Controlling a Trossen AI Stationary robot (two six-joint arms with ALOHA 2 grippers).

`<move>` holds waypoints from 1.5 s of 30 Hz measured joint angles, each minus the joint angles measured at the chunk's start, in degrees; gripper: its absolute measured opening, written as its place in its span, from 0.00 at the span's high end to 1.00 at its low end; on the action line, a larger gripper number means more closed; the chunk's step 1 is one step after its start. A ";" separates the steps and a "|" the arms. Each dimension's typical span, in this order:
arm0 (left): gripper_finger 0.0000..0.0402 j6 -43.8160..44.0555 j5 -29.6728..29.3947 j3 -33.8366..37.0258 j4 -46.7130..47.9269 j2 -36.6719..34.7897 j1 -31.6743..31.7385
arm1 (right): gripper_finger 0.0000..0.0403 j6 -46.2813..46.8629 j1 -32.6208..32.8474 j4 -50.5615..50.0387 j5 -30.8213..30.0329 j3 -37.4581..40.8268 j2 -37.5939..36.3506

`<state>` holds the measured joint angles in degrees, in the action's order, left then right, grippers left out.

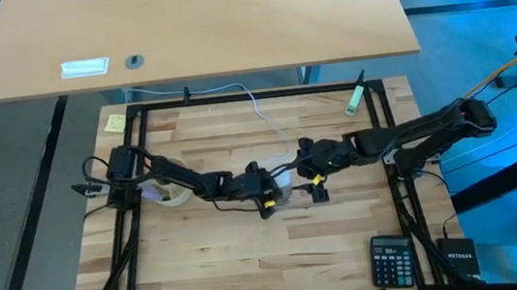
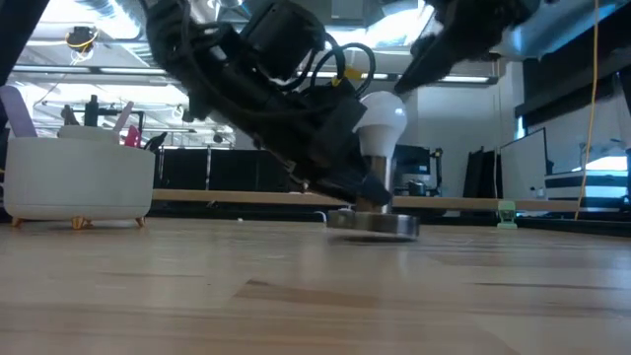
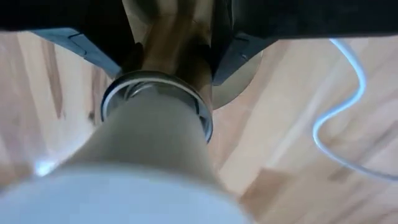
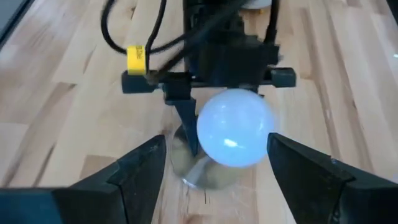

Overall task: Screw lightbulb
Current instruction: Remove the lightbulb from the lamp

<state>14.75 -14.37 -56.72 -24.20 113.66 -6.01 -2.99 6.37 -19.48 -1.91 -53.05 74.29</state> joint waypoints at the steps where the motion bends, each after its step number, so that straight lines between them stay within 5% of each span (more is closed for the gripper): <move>1: 0.62 0.12 -0.01 -0.66 2.94 -0.45 -0.05 | 0.30 0.12 0.01 -2.50 0.00 -1.77 -0.01; 10: 0.62 -1.43 -3.22 -10.14 21.65 -2.34 -1.87 | 0.30 10.24 -0.04 -13.08 0.10 -9.58 0.01; 16: 0.62 -2.53 -4.90 -12.71 23.97 -3.07 -3.16 | 0.26 15.46 -1.51 -15.33 8.05 -9.77 0.69; 20: 0.62 -2.99 -4.59 -12.75 24.14 -3.38 -3.37 | 0.18 12.88 -3.57 -18.82 10.89 -17.20 0.60; 36: 0.62 -0.18 -4.88 -12.88 25.35 -8.56 -3.91 | 0.17 19.30 0.46 -22.52 8.76 -19.63 1.07; 45: 0.62 0.06 -4.90 -12.82 24.65 -8.06 -3.71 | 0.17 19.47 2.12 -18.00 -0.02 -19.52 6.66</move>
<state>14.81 -19.27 -69.54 0.45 105.60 -9.72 16.49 8.50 -37.48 -1.93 -72.58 80.96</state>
